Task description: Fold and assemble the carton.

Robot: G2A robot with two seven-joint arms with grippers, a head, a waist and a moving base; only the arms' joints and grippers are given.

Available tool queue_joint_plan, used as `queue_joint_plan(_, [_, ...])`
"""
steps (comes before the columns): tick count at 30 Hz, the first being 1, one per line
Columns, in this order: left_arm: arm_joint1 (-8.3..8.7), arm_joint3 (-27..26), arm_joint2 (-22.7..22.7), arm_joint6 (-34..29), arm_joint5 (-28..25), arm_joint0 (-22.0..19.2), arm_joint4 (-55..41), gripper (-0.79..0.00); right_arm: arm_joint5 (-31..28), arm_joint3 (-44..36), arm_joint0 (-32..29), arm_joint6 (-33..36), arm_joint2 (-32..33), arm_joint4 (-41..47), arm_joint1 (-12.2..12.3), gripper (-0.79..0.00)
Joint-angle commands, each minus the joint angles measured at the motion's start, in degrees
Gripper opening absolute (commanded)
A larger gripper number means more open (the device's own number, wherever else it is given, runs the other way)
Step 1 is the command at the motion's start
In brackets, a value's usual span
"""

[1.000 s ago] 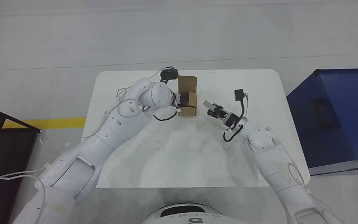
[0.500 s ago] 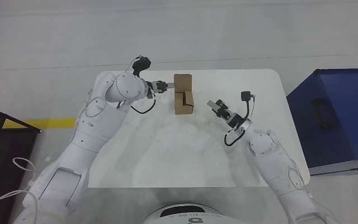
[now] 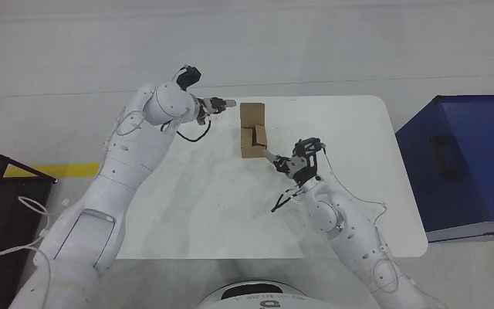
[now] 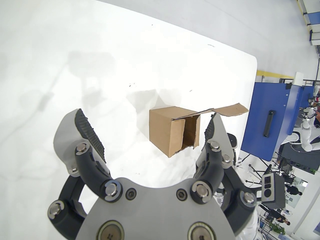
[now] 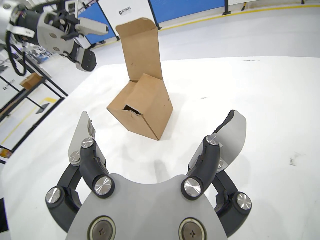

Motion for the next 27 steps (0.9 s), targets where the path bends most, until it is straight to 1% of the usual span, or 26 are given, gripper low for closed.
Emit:
queue_joint_plan(1, [-1.18, 3.77, 2.8, 1.0, -0.45, -2.39, 1.22, 0.0, 1.31, 0.8, 0.77, 0.74, -0.74, -0.45, -0.25, 0.0])
queue_joint_plan(4, [-3.13, 7.89, 5.89, 0.91, -1.59, -5.12, -0.09, 0.0, 3.81, 1.7, 1.77, 2.46, -1.8, -3.24, -0.52, 0.0])
queue_joint_plan(7, [-4.83, 10.54, 8.34, 0.52, -2.75, -6.72, -1.3, 0.0, 6.7, 2.51, 2.51, 4.05, -2.98, -5.58, -0.88, 0.0])
queue_joint_plan(10, [-5.99, 12.71, 9.28, 0.29, -4.15, -7.6, -3.09, 0.0, 8.67, 3.79, 3.53, 6.37, -4.08, -7.29, -1.23, 0.0])
queue_joint_plan(12, [-6.4, 14.05, 9.5, 0.09, -5.21, -8.09, -3.59, 0.0, 10.29, 4.63, 4.31, 7.34, -4.77, -8.08, -1.55, 0.0])
queue_joint_plan(15, [-6.58, 15.41, 9.23, -1.25, -7.53, -8.39, -4.51, 0.0, 12.06, 5.83, 5.35, 7.84, -5.61, -8.53, -2.04, 0.0])
queue_joint_plan(19, [-6.23, 16.06, 8.6, -3.02, -11.27, -8.24, -4.37, 0.0, 12.11, 6.44, 5.8, 7.46, -5.69, -8.09, -2.39, 0.0])
queue_joint_plan(23, [-5.62, 15.29, 8.38, -4.57, -16.3, -7.39, -2.85, 0.0, 11.76, 6.42, 5.64, 7.37, -5.39, -8.1, -2.52, 0.0])
queue_joint_plan(27, [-5.16, 13.86, 8.77, -6.35, -19.41, -6.14, -0.8, 0.0, 11.47, 6.38, 5.51, 7.69, -5.12, -8.24, -2.63, 0.0])
